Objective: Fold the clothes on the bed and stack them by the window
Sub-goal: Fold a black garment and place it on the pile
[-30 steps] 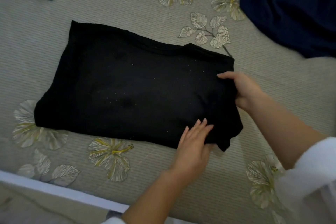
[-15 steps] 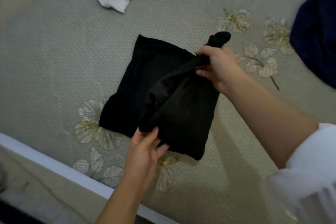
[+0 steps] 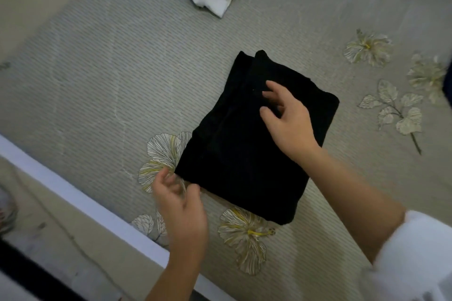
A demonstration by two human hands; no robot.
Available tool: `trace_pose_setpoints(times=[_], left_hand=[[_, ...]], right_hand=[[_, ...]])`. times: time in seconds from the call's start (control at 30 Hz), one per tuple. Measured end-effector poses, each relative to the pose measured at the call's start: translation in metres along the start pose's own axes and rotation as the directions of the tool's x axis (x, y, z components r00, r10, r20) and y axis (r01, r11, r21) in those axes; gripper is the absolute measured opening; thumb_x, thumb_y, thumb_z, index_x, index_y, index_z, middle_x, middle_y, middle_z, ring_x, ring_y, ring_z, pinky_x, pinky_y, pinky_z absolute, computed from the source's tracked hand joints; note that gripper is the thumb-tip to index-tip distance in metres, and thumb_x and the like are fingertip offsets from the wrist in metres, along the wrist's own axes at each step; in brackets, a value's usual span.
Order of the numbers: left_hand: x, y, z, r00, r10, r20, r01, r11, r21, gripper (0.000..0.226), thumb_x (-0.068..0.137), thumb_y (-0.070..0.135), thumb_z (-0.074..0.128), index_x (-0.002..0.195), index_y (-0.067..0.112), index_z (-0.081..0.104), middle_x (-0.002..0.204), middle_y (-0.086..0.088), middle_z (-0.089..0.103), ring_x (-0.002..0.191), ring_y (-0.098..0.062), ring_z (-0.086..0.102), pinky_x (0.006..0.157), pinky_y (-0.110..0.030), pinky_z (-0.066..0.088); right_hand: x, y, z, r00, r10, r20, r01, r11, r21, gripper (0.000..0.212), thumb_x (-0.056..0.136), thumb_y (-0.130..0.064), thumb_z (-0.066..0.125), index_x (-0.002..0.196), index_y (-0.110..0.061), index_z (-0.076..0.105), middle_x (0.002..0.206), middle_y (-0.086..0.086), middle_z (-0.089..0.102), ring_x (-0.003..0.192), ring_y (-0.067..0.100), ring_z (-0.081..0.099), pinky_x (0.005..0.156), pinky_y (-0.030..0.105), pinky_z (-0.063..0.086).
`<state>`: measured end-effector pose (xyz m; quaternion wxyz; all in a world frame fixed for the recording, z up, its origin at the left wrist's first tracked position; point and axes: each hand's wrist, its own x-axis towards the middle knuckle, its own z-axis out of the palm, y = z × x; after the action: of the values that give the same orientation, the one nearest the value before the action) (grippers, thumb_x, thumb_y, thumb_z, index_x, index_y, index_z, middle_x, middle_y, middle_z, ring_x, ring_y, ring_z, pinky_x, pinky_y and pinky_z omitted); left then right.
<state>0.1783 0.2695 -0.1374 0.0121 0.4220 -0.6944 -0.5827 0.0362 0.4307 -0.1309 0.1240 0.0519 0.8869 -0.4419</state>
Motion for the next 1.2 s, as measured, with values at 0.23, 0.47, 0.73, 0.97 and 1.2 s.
trace_pose_setpoints(times=[0.23, 0.47, 0.73, 0.97, 1.2], left_hand=[[0.010, -0.006, 0.030, 0.751, 0.441, 0.492, -0.648, 0.350, 0.676, 0.052, 0.097, 0.048, 0.032, 0.147, 0.036, 0.026, 0.161, -0.003, 0.001, 0.146, -0.025, -0.012, 0.115, -0.050, -0.004], [0.037, -0.021, 0.033, 0.839, 0.253, 0.482, -0.544, 0.360, 0.758, 0.057, 0.093, 0.054, 0.038, 0.146, 0.049, 0.017, 0.159, -0.013, 0.004, 0.144, -0.041, 0.001, 0.109, -0.064, 0.014], [0.041, 0.001, 0.018, 0.817, 0.266, 0.512, -0.559, 0.587, 0.585, 0.049, 0.088, 0.032, 0.059, 0.136, 0.039, 0.047, 0.135, -0.011, 0.034, 0.092, -0.022, 0.058, 0.074, -0.028, 0.045], [0.017, 0.008, 0.006, 0.829, -0.021, 0.558, -0.360, 0.744, 0.563, 0.017, 0.084, 0.027, 0.064, 0.094, 0.036, 0.073, 0.068, 0.012, 0.065, 0.049, -0.001, 0.056, 0.047, -0.014, 0.035], [-0.088, -0.015, 0.048, 0.170, -0.565, 0.808, -0.127, 0.800, 0.586, 0.032, 0.091, 0.031, 0.059, 0.122, 0.030, 0.063, 0.087, 0.006, 0.072, 0.073, -0.006, 0.067, 0.076, -0.023, 0.055]], right_hand=[[-0.052, 0.059, 0.007, 0.997, -0.042, 0.068, 0.075, 0.791, -0.607, 0.063, 0.094, -0.057, 0.026, 0.152, -0.037, 0.010, 0.161, -0.005, 0.005, 0.147, 0.013, -0.009, 0.118, 0.040, -0.008], [-0.048, 0.069, 0.016, 0.994, 0.037, 0.104, 0.040, 0.757, -0.652, 0.063, 0.093, -0.062, 0.020, 0.151, -0.040, 0.006, 0.162, -0.006, -0.001, 0.147, 0.015, -0.013, 0.117, 0.041, -0.011], [-0.099, 0.060, -0.007, 0.806, 0.535, -0.253, -0.492, 0.843, 0.216, 0.073, 0.082, -0.052, 0.064, 0.139, -0.022, 0.032, 0.133, 0.001, 0.045, 0.120, 0.018, 0.050, 0.097, 0.039, 0.047], [-0.110, 0.080, -0.057, 0.808, 0.552, 0.205, -0.586, 0.791, 0.177, 0.046, 0.080, -0.013, 0.072, 0.119, -0.022, 0.048, 0.103, 0.000, 0.067, 0.078, 0.005, 0.068, 0.053, 0.011, 0.049], [-0.067, 0.093, -0.133, 0.905, 0.414, 0.101, -0.348, 0.854, -0.387, 0.048, 0.081, -0.015, 0.067, 0.127, -0.025, 0.056, 0.121, 0.006, 0.063, 0.104, 0.021, 0.060, 0.089, 0.038, 0.048]])
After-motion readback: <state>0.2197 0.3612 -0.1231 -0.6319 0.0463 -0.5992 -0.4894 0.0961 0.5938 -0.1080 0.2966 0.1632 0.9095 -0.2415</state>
